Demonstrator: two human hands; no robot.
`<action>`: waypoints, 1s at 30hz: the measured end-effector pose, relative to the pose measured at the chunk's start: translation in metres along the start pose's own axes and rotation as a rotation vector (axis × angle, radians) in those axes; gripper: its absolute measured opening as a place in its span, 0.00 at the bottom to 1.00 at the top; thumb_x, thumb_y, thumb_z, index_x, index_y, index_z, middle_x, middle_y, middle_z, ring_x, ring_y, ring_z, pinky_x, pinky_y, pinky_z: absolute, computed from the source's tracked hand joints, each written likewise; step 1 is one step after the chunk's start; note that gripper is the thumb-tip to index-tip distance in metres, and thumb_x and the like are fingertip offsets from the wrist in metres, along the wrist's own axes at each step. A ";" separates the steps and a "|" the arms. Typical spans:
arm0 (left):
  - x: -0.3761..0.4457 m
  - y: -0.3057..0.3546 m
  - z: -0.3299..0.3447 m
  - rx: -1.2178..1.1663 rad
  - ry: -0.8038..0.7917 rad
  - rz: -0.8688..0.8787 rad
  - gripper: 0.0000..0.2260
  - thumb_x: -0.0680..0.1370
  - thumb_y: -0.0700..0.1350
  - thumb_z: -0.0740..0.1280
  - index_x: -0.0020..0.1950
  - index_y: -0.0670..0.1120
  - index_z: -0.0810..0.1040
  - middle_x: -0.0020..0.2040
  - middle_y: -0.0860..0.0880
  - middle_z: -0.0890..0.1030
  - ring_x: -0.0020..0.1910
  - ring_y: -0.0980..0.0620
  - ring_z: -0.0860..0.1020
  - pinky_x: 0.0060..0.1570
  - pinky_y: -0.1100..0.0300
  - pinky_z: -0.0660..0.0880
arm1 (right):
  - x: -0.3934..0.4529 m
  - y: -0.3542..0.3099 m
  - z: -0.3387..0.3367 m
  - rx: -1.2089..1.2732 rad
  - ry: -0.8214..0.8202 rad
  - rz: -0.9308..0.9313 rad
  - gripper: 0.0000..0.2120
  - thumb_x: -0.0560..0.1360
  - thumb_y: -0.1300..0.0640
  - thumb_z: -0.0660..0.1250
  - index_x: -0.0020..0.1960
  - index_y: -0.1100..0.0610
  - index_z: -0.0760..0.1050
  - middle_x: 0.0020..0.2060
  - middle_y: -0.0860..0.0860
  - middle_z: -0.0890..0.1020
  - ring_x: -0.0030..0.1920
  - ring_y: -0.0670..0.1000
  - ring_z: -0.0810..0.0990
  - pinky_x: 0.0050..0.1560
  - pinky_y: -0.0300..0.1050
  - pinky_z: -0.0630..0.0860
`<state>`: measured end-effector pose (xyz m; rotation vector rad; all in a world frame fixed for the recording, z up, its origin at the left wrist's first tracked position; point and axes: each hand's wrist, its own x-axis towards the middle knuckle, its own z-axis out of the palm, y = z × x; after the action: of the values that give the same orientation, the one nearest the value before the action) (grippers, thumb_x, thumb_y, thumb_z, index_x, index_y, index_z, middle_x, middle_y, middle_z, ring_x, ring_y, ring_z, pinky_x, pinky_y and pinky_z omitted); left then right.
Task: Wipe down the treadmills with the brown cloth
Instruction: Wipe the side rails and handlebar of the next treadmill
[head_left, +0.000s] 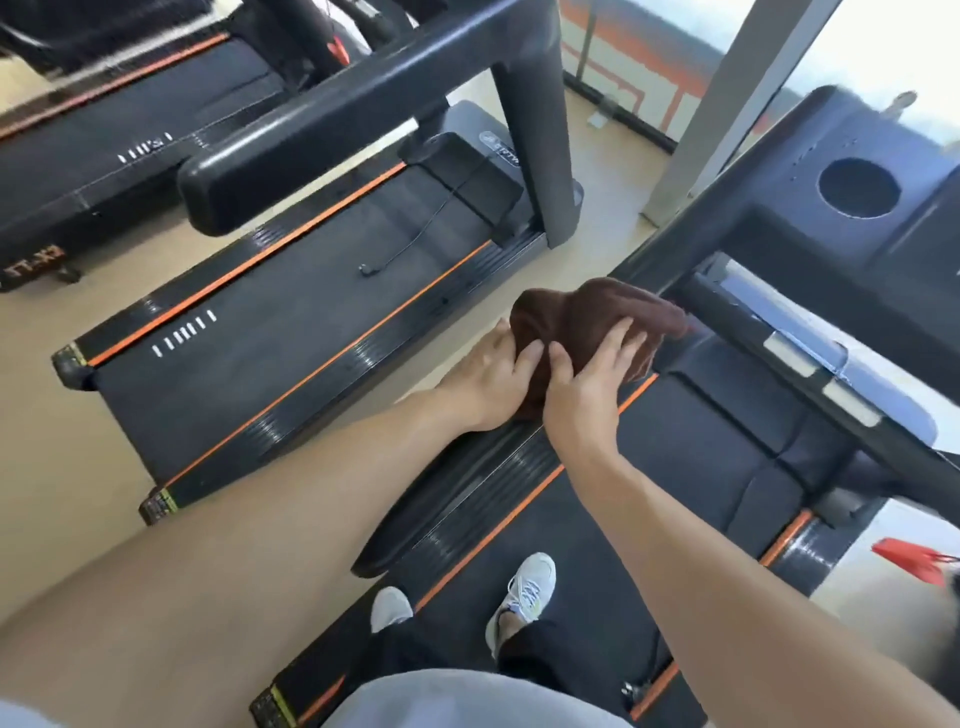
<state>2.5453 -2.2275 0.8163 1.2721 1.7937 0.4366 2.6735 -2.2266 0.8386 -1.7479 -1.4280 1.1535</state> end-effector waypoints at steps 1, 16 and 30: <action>-0.002 -0.002 -0.001 0.013 -0.016 -0.014 0.47 0.72 0.75 0.42 0.80 0.46 0.61 0.79 0.44 0.66 0.77 0.46 0.64 0.76 0.45 0.62 | 0.000 0.000 0.000 -0.003 -0.003 0.016 0.40 0.85 0.50 0.63 0.85 0.52 0.39 0.83 0.50 0.37 0.82 0.48 0.45 0.59 0.27 0.51; -0.109 -0.162 -0.054 -0.245 0.404 -0.110 0.24 0.86 0.59 0.51 0.74 0.48 0.73 0.73 0.49 0.75 0.73 0.48 0.71 0.63 0.61 0.63 | -0.049 0.016 0.066 -0.098 0.215 -0.089 0.35 0.83 0.44 0.62 0.85 0.48 0.51 0.84 0.47 0.41 0.83 0.54 0.40 0.82 0.56 0.45; -0.159 -0.226 -0.038 -0.410 0.460 -0.300 0.24 0.86 0.60 0.51 0.64 0.46 0.77 0.58 0.49 0.79 0.58 0.48 0.75 0.56 0.54 0.67 | -0.057 -0.012 0.044 -1.156 -0.656 -1.066 0.28 0.79 0.31 0.51 0.71 0.41 0.75 0.62 0.44 0.82 0.67 0.51 0.76 0.70 0.53 0.67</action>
<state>2.3986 -2.4555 0.7504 0.6354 2.0891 0.9248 2.6266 -2.2822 0.8441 -0.6896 -3.2445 0.2048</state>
